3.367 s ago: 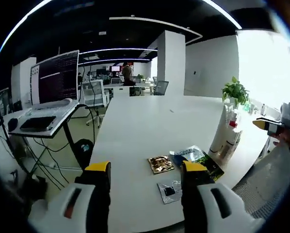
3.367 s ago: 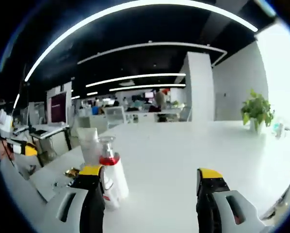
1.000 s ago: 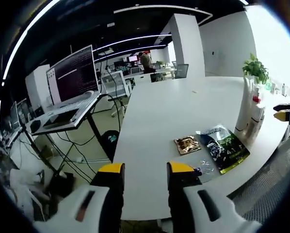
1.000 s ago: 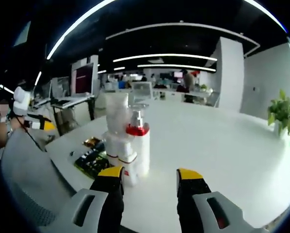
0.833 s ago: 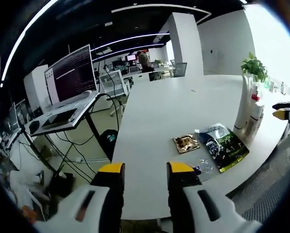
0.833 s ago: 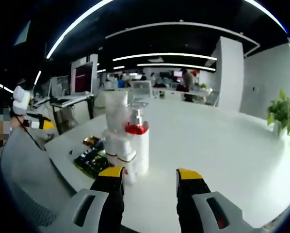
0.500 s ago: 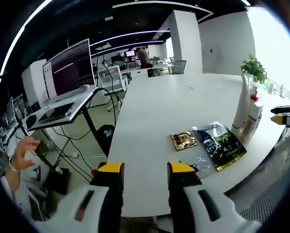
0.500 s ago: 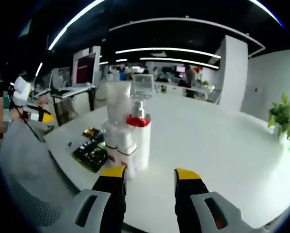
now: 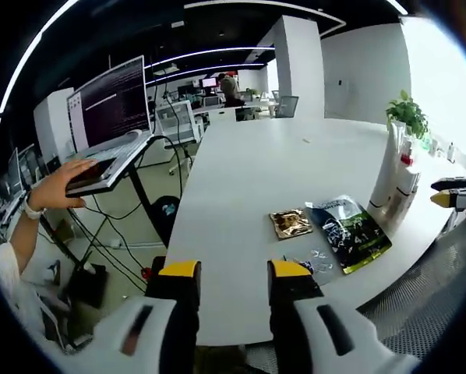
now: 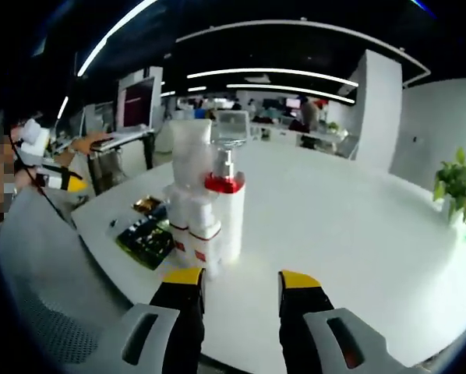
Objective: Arrange the skincare products in the storage area until every visible bottle or jar stands upright without overlapping.
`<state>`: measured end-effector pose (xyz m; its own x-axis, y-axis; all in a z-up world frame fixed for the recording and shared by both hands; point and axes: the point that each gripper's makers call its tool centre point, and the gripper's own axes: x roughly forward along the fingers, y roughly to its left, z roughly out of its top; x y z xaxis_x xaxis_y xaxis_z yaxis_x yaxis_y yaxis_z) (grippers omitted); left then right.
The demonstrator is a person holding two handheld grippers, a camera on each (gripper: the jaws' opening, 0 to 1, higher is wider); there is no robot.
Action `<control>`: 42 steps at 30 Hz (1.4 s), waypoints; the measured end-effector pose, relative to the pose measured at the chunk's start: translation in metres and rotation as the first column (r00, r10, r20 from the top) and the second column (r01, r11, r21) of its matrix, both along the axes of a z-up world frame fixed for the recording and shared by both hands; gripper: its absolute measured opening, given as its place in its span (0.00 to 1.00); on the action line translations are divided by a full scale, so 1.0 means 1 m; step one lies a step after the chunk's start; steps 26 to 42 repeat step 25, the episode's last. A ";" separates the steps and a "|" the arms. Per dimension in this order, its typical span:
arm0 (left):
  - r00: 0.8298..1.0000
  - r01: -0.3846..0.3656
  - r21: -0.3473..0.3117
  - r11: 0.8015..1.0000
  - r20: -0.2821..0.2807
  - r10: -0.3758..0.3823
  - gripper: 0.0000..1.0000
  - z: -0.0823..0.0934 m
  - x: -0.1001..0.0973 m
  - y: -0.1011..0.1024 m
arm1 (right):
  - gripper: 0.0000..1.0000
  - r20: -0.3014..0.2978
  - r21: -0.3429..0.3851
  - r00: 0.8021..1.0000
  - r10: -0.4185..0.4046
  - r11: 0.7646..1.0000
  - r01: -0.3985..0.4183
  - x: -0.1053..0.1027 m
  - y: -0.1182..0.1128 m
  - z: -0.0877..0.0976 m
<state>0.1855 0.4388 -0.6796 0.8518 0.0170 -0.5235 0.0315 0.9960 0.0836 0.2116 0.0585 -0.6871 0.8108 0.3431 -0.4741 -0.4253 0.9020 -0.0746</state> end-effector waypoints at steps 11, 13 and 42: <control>0.998 0.028 0.001 1.000 -0.051 -0.028 0.26 -0.008 -0.002 -0.003 | 0.25 0.047 -0.009 0.999 -0.016 1.000 0.017 0.002 -0.002 0.007; 0.998 0.037 0.009 0.999 -0.048 -0.037 0.26 -0.007 -0.002 -0.004 | 0.25 0.063 -0.013 0.998 -0.021 1.000 0.022 0.003 -0.003 0.009; 0.995 0.071 0.031 0.997 -0.072 -0.069 0.21 -0.011 -0.003 -0.005 | 0.15 0.081 -0.046 0.994 -0.075 0.996 0.079 0.006 -0.009 0.012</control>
